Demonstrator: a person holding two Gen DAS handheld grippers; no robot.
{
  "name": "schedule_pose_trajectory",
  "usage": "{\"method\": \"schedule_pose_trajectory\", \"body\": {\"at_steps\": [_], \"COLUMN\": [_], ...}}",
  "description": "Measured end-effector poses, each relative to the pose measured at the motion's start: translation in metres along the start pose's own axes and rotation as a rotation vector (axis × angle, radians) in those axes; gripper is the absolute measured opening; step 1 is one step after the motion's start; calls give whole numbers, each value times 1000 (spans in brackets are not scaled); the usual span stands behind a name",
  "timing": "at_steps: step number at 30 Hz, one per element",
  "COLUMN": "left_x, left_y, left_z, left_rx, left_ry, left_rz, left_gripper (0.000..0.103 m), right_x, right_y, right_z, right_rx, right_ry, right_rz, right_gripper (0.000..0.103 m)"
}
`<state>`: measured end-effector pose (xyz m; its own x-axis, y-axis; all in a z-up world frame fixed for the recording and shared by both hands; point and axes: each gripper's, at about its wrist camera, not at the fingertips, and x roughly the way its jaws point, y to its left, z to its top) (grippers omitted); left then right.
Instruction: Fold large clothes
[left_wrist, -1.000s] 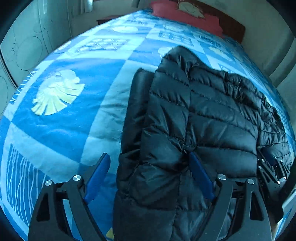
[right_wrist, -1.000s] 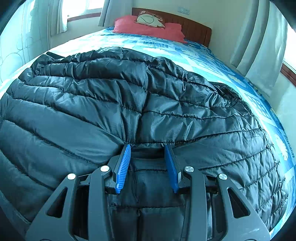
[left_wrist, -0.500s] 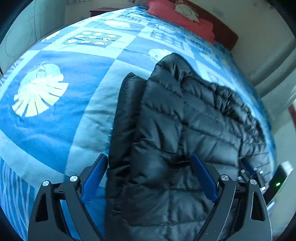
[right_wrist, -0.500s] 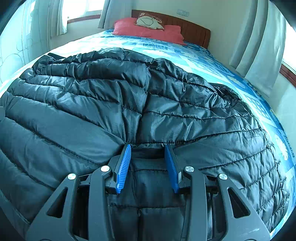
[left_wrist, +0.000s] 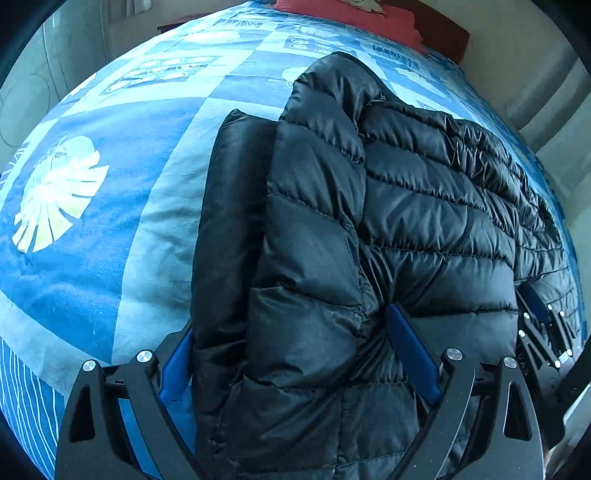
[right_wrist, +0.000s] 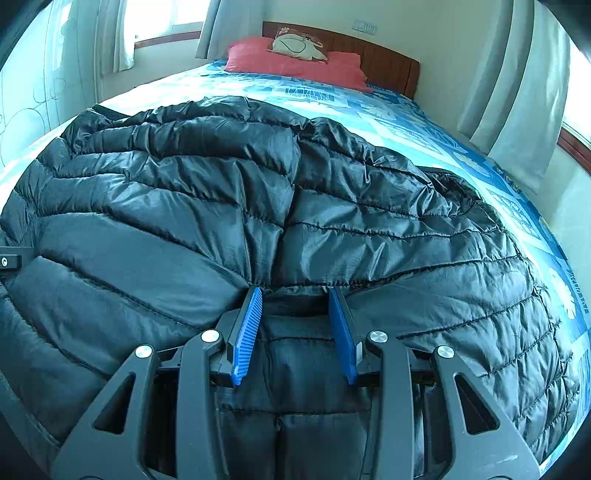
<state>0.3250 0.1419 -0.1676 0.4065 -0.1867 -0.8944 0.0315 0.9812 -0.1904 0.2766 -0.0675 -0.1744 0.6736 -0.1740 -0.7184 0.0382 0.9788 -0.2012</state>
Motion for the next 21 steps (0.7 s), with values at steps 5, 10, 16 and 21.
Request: {"method": "schedule_pose_trajectory", "body": {"at_steps": [5, 10, 16, 21], "left_x": [-2, -12, -21, -28], "left_y": [-7, -25, -46, -53], "left_z": [0, -4, -2, 2], "left_rx": [40, 87, 136, 151], "left_ry": [-15, -33, -57, -66], "left_rz": [-14, -39, 14, 42], "left_gripper": [80, 52, 30, 23], "right_x": [0, -2, 2, 3], "right_y": [2, 2, 3, 3], "right_z": [0, -1, 1, 3], "right_rx": [-1, -1, -2, -2], "right_ry": [-2, -3, -5, -7], "right_rz": [-3, -6, -10, -13], "right_gripper": [38, 38, 38, 38]}}
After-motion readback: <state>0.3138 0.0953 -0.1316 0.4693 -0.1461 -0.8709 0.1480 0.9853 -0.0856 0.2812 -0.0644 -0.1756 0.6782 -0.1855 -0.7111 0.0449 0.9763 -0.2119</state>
